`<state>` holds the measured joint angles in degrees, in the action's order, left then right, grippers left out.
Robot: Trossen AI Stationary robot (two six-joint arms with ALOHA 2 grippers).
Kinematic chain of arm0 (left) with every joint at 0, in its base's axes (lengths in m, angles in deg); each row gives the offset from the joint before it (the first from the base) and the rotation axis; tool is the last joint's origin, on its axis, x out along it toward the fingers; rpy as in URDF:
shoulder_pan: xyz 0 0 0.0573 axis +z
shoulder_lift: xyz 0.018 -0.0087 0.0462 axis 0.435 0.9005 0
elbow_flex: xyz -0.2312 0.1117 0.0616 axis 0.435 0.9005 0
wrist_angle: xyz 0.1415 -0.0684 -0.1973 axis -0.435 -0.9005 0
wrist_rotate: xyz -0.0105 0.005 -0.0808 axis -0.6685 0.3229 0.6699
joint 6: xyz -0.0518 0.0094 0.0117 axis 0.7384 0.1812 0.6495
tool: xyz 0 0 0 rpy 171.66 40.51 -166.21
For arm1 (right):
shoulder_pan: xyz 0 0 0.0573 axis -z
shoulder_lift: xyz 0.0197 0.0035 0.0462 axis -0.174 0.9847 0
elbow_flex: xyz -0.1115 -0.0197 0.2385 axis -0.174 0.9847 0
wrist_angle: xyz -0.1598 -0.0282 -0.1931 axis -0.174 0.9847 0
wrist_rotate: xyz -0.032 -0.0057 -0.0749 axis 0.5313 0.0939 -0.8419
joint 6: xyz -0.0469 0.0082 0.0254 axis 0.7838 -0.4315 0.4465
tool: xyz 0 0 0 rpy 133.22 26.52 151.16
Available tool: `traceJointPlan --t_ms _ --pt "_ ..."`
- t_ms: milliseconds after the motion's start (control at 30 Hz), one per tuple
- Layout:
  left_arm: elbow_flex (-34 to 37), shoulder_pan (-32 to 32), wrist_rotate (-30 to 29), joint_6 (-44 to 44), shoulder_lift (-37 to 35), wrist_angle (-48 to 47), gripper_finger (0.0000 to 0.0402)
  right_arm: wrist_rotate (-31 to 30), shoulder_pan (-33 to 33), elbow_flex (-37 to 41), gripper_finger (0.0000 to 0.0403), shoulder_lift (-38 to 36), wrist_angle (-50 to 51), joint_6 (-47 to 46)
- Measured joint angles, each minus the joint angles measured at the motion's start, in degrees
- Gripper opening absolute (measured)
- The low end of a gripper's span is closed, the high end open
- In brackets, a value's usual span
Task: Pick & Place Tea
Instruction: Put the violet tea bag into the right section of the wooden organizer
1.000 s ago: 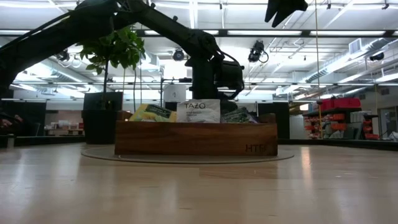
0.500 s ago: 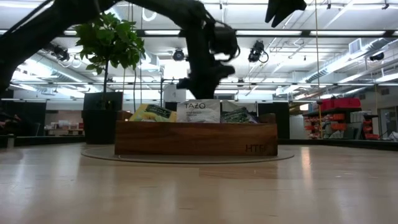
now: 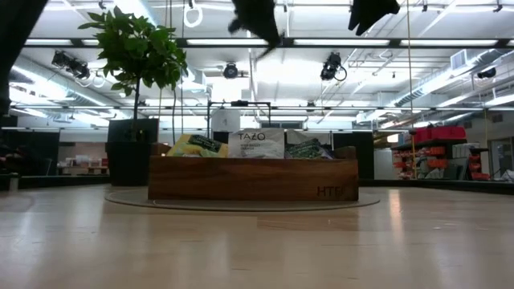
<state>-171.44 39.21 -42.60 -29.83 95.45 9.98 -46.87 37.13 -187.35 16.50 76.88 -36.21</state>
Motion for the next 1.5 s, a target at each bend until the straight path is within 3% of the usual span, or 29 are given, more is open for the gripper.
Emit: traceJointPlan --t_ms 167,367,700,900,1067,1200,1500 --pt "-0.1 -2.4 -1.5 -6.1 -4.7 5.5 0.004 5.8 2.0 0.0 0.019 -1.2 -3.0 1.4" --pt "0.2 -6.3 -5.2 -19.4 -5.6 7.3 0.0042 19.1 4.9 0.0 0.019 -1.1 -9.1 -0.1" --pt "0.2 -9.6 -11.6 -31.3 -2.4 8.2 0.0043 36.2 5.9 0.0 0.019 2.5 -20.4 -15.1" --pt "0.2 -8.5 -11.6 -32.0 -2.2 10.1 0.0042 37.1 3.2 0.1 0.0206 6.6 -19.1 -15.8" --pt "0.2 -8.4 -11.1 -32.0 -2.2 9.8 0.0043 37.1 1.2 0.1 0.0228 7.7 -23.7 -17.4" --pt "0.2 -8.4 -9.6 -31.8 -2.2 9.9 0.0042 34.1 0.4 0.1 0.024 7.7 -24.6 -19.0" --pt "0.2 -8.3 -9.5 -31.8 -2.2 10.1 0.0042 31.7 -0.2 0.0 0.0228 8.2 -24.2 -19.7"
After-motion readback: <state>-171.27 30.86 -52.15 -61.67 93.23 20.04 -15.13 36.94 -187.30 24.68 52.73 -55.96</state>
